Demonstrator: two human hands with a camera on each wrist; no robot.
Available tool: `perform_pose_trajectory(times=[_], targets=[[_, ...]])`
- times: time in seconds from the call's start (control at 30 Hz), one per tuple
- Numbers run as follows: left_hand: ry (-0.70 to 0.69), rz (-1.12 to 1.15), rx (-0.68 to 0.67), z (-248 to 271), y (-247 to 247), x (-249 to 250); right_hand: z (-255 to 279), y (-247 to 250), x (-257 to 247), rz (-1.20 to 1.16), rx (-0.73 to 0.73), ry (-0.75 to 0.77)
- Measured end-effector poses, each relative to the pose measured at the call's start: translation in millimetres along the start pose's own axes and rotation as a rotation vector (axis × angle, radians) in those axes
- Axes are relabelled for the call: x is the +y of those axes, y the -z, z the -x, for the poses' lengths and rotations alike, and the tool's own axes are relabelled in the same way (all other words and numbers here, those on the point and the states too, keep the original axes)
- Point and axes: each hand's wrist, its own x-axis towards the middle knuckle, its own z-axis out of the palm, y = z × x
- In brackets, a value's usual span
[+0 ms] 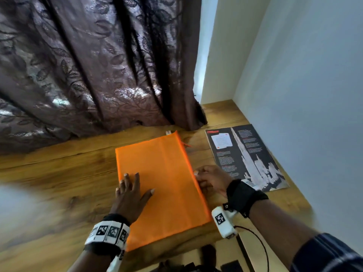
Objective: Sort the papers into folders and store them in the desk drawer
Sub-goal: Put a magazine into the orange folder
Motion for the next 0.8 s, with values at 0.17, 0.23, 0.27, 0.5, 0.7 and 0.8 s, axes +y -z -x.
perform_pose_trajectory(times=[0.17,0.23,0.27,0.5,0.7,0.8], targets=[[0.030,-0.135,0.071,-10,4,30,5,66,5,0.223,0.307,0.147],[-0.066,-0.183,0.104,-12,10,65,10,100,10,0.343,0.529,0.138],[-0.117,-0.194,0.137,-14,13,87,14,116,13,0.423,0.609,0.113],[-0.334,-0.055,0.271,-63,22,228,23,157,42,0.852,0.563,0.086],[-0.356,-0.047,0.219,-134,9,273,20,162,56,0.900,0.474,0.028],[-0.337,-0.092,0.212,-166,10,283,18,166,61,0.905,0.432,0.034]])
